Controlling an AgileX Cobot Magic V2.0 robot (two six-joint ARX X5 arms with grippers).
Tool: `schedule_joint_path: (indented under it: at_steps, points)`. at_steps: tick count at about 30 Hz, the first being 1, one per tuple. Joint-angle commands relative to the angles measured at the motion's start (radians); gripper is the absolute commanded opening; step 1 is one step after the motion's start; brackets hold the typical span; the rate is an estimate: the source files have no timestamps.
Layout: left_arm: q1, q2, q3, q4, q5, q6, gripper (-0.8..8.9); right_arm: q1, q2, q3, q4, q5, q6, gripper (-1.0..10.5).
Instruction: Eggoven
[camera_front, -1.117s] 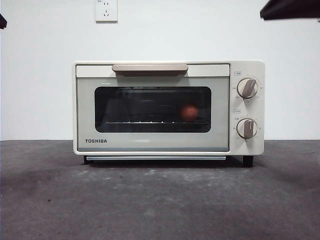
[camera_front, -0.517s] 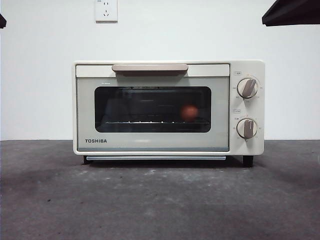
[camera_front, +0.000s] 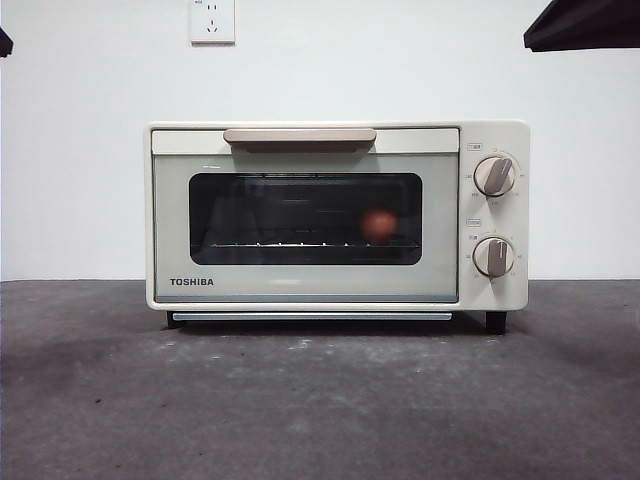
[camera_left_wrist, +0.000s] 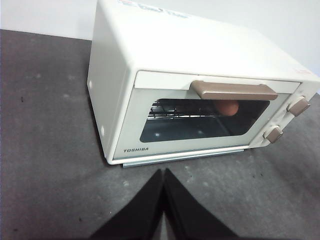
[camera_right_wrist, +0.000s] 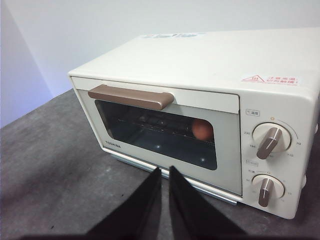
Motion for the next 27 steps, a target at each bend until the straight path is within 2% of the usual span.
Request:
schedule_joint_path:
  at_steps: [1,6,13,19,27]
  points:
    - [-0.002,0.0,0.011,0.002,-0.006,0.105,0.08,0.006,0.002,0.006,0.011,0.003,-0.011,0.0]
    - [0.049,-0.065,0.003,0.039,-0.125,0.224,0.08,0.006,0.002,0.006,0.011,0.003,-0.011,0.0]
    - [0.2,-0.264,-0.117,0.163,-0.133,0.346,0.07,0.006,0.002,0.006,0.011,0.002,-0.011,0.0]
    - [0.281,-0.425,-0.304,0.239,-0.134,0.342,0.08,0.006,0.002,0.006,0.011,0.003,-0.011,0.0]
    - [0.303,-0.52,-0.49,0.235,-0.134,0.306,0.08,0.006,0.002,0.006,0.011,0.003,-0.011,0.0]
